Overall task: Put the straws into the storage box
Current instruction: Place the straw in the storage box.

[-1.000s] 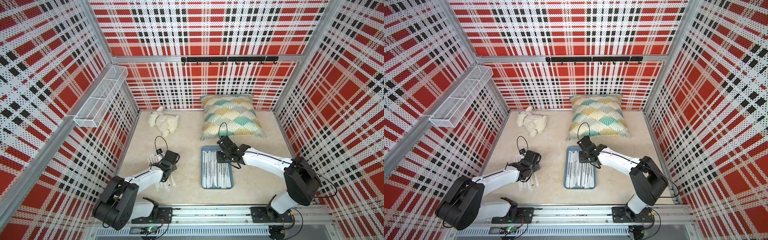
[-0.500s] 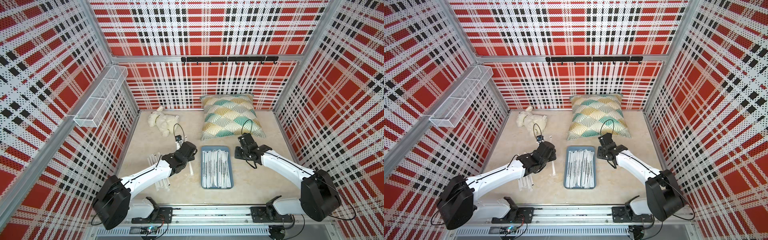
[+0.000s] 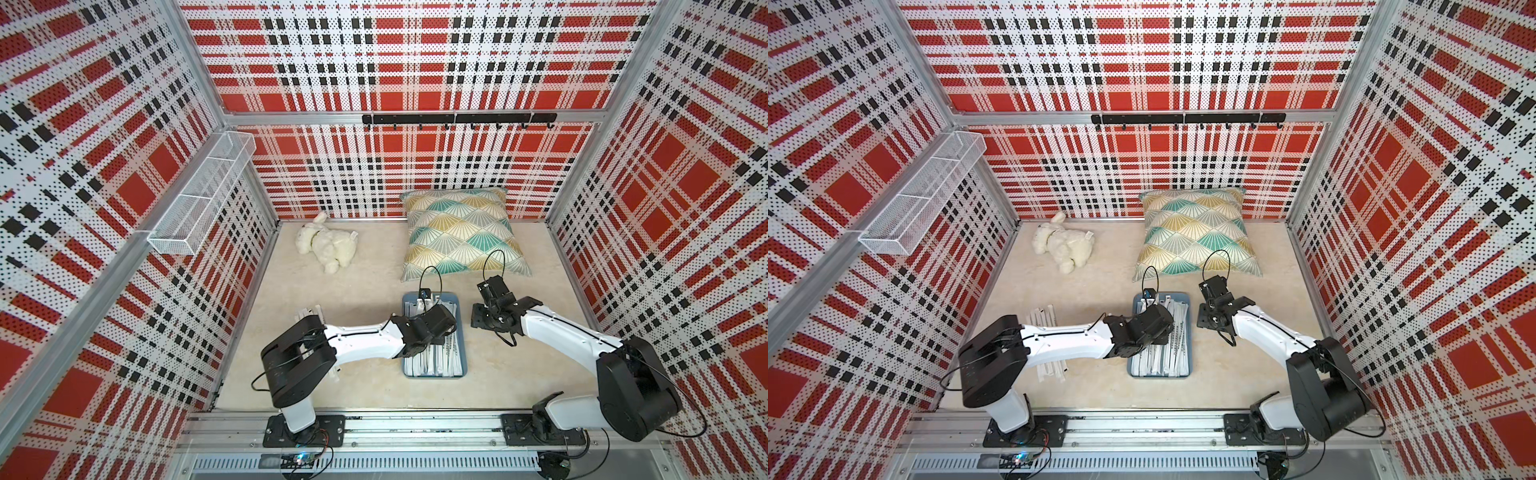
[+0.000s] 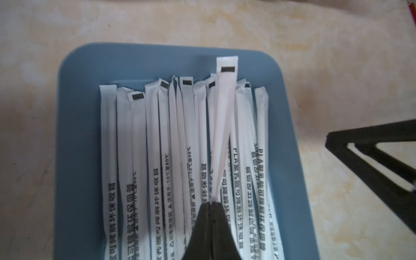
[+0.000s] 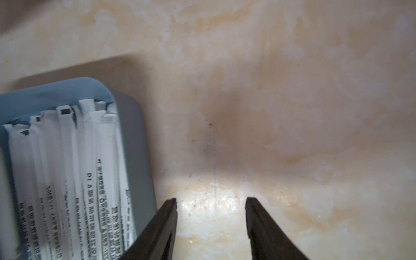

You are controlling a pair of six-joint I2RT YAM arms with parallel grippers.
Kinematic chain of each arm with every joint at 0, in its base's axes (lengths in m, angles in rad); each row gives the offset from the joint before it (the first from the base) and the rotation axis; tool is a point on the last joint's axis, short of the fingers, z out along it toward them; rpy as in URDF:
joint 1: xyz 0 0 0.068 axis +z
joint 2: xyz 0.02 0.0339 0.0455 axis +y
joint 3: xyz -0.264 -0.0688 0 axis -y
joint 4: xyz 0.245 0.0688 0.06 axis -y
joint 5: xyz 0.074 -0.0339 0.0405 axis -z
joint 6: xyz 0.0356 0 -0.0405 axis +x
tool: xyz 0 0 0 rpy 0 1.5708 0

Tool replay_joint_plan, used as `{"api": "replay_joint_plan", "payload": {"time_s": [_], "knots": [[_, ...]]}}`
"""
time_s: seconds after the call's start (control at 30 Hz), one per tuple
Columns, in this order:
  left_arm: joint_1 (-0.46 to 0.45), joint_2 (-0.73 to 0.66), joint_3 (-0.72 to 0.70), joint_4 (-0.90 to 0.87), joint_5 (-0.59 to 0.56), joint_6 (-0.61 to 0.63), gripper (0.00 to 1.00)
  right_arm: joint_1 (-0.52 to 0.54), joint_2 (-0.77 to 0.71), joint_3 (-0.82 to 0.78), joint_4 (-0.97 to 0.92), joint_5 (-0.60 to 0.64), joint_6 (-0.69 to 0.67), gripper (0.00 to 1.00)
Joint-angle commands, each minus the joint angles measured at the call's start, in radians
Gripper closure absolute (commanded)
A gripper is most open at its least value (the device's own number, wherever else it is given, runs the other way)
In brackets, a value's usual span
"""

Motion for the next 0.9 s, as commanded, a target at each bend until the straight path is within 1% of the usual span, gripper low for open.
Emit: {"api": "replay_joint_plan", "payload": {"time_s": [0.0,0.13,0.23,0.47,0.57,0.63,0.77,0.87], "knots": [[0.010,0.036,0.024,0.051,0.040,0.012,1.00,0.035,0.019,0.025,0.019,0.003,0.032,0.46],[0.035,0.069,0.016,0.071,0.082,0.007,1.00,0.089,0.024,0.050,0.011,0.019,0.070,0.53],[0.048,0.067,0.005,0.081,0.092,0.003,0.99,0.107,0.025,0.054,0.011,0.028,0.090,0.59],[0.064,0.043,-0.012,0.099,0.116,-0.005,0.89,0.122,0.030,0.072,0.001,0.025,0.095,0.65],[0.069,0.016,-0.022,0.106,0.127,-0.010,0.83,0.156,0.022,0.089,-0.013,0.034,0.124,0.67],[0.074,-0.007,-0.037,0.123,0.138,-0.011,0.78,0.187,0.011,0.096,-0.019,0.056,0.161,0.70],[0.103,-0.064,-0.080,0.142,0.162,-0.020,0.74,0.237,-0.005,0.103,-0.009,0.085,0.230,0.75],[0.141,-0.146,-0.137,0.138,0.151,-0.021,0.73,0.263,0.012,0.106,-0.007,0.110,0.273,0.78]]}}
